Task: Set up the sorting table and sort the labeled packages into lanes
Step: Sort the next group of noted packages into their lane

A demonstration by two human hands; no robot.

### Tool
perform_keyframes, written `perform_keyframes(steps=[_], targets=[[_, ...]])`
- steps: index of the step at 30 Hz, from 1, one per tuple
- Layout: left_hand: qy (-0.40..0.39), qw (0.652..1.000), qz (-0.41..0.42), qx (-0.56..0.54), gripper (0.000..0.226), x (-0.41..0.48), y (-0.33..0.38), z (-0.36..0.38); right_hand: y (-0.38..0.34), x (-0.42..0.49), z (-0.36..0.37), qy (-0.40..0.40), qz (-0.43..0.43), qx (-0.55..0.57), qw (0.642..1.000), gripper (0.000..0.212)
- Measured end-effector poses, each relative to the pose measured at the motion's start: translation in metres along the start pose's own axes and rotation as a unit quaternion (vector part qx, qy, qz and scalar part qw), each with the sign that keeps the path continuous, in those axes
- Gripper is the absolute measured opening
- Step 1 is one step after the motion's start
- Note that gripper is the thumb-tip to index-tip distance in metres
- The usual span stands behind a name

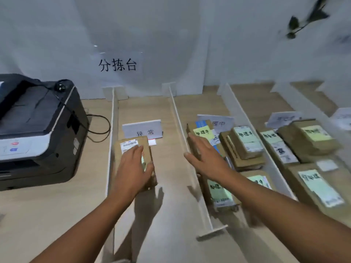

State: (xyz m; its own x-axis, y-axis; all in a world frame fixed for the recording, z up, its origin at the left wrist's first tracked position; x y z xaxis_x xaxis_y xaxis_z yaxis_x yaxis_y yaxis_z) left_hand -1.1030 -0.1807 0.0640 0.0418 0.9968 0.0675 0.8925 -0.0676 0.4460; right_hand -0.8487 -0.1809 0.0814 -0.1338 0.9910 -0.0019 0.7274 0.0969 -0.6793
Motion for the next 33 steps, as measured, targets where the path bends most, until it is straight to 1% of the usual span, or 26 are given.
perform_keyframes(steps=[3,5,8,11,13,16,18,21,25,29,33], targets=[[-0.02,0.997,0.078,-0.011,0.067,-0.01,0.07,-0.001,0.018,-0.073,-0.075,0.052,0.03,-0.067,0.996,0.071],[-0.028,0.99,0.131,-0.033,0.071,-0.024,0.124,0.001,0.035,-0.124,-0.118,0.086,0.068,-0.103,0.989,0.073],[-0.042,0.973,0.217,-0.069,0.075,-0.05,0.212,0.008,0.059,-0.2,-0.174,0.155,0.118,-0.121,0.973,0.073],[-0.058,0.951,0.291,-0.081,0.078,-0.079,0.299,0.021,0.085,-0.272,-0.219,0.226,0.154,-0.149,0.95,0.071],[-0.066,0.937,0.334,-0.07,0.079,-0.098,0.356,0.034,0.106,-0.315,-0.245,0.26,0.182,-0.162,0.934,0.071],[-0.065,0.919,0.389,-0.026,0.083,-0.129,0.442,0.064,0.147,-0.38,-0.281,0.291,0.225,-0.167,0.915,0.074],[-0.074,0.91,0.408,-0.016,0.082,-0.148,0.499,0.088,0.178,-0.424,-0.305,0.305,0.251,-0.164,0.904,0.074],[-0.099,0.897,0.43,-0.027,0.086,-0.179,0.585,0.129,0.229,-0.486,-0.349,0.316,0.289,-0.168,0.888,0.073],[-0.117,0.877,0.464,-0.042,0.084,-0.228,0.697,0.179,0.292,-0.559,-0.413,0.335,0.33,-0.165,0.867,0.073],[-0.146,0.863,0.482,-0.037,0.094,-0.266,0.794,0.226,0.348,-0.616,-0.474,0.351,0.357,-0.165,0.849,0.073],[-0.169,0.857,0.486,-0.038,0.101,-0.277,0.879,0.274,0.406,-0.654,-0.528,0.371,0.369,-0.169,0.835,0.074]])
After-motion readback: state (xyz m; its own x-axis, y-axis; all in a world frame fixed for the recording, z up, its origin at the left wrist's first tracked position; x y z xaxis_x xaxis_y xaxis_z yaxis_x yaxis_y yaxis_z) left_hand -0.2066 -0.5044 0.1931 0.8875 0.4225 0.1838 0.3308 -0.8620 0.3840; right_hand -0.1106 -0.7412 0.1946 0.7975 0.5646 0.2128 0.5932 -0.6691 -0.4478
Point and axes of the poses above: each hand's wrist, its own x-axis towards the middle knuckle, its own z-axis out of the palm, y = z × x, the point moved 4 cm from there along x, towards the middle knuckle, and after that the axes turned 4 degrees about x, right-handed, at the moved point
